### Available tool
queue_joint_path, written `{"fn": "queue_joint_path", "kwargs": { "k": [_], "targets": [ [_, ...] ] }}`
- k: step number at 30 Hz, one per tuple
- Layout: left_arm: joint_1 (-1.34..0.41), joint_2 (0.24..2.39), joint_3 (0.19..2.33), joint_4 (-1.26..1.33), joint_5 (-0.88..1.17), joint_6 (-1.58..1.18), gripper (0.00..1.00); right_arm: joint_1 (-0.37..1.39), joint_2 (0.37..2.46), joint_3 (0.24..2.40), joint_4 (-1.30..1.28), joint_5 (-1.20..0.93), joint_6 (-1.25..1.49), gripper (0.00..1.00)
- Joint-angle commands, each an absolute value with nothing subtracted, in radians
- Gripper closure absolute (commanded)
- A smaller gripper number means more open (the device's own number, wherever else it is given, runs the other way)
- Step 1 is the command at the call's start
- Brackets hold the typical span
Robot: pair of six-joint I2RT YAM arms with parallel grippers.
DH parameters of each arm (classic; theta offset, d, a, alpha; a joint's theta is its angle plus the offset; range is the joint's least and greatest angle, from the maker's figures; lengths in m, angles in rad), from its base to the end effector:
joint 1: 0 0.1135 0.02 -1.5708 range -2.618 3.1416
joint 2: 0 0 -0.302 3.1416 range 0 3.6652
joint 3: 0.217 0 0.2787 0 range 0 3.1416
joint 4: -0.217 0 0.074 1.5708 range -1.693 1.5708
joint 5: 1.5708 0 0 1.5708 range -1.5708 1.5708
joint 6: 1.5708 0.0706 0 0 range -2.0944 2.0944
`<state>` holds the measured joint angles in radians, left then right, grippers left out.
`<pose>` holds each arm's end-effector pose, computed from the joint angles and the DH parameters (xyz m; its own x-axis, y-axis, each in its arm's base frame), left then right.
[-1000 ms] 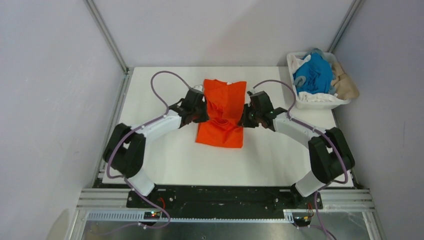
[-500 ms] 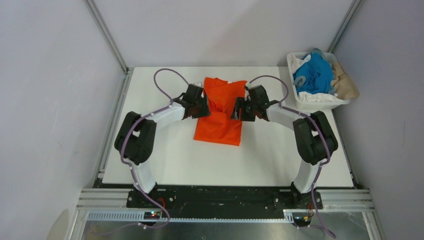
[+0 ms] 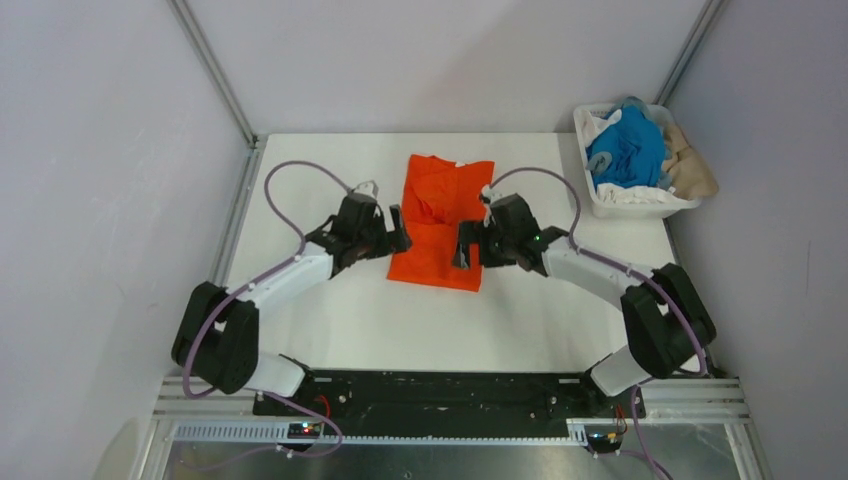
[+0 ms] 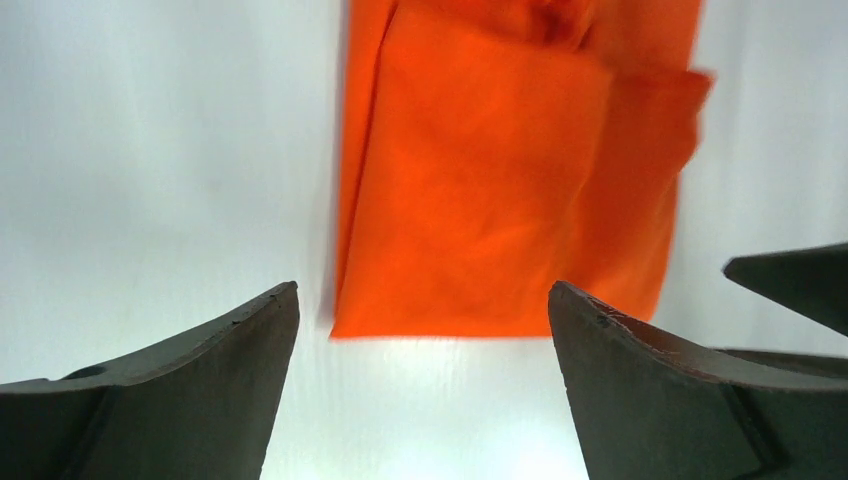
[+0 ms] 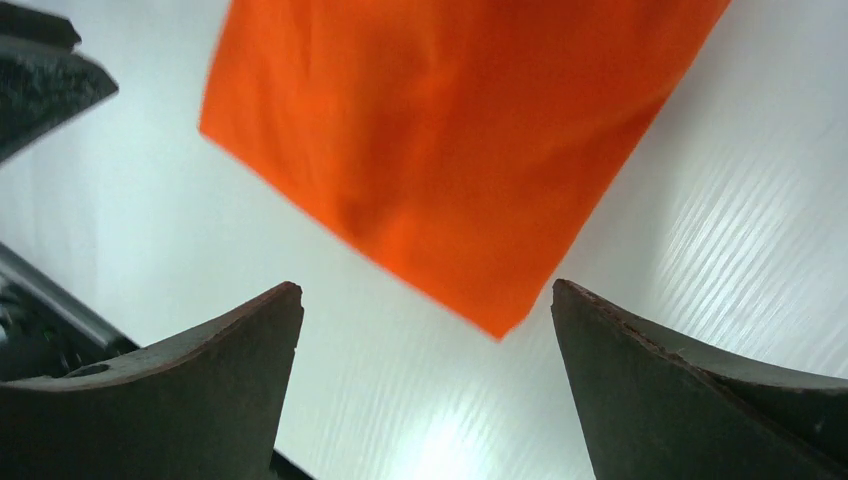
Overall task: Fold and stack the t-shirts
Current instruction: Grab one side of the 2/3 rectangular tshirt with both arms
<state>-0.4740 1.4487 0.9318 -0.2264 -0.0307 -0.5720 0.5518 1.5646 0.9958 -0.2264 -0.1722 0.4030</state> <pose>0.3177 -0.1605 0.2331 -0.7424 -0.2273 -0.6303 0.0408 0.9236 -0.3811 0.3175 0.2096 0.2170 -0.8019 -0.0399 -0.5961 -0.3306 0.8607 0.3871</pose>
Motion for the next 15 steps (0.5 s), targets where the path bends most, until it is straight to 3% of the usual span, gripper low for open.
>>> {"fn": "queue_joint_path", "kwargs": {
  "k": [1, 3, 7, 14, 15],
  "targets": [
    [-0.469, 1.386, 0.771, -0.233, -0.029, -0.633, 0.02, 0.607, 1.484, 0.848, -0.209, -0.173, 0.446, 0.0],
    [-0.469, 1.384, 0.737, -0.231, -0.038, -0.645, 0.02, 0.626, 1.479, 0.806, -0.196, -0.177, 0.467, 0.0],
    [-0.469, 1.418, 0.722, -0.211, -0.014, -0.675, 0.15, 0.64, 1.49, 0.756, -0.163, -0.197, 0.499, 0.03],
    [-0.472, 1.546, 0.75, -0.18, -0.009, -0.693, 0.33, 0.642, 1.541, 0.744, -0.119, -0.185, 0.512, 0.24],
    [-0.471, 1.568, 0.756, -0.179, -0.008, -0.693, 0.39, 0.64, 1.548, 0.743, -0.115, -0.181, 0.509, 0.26]
  ]
}}
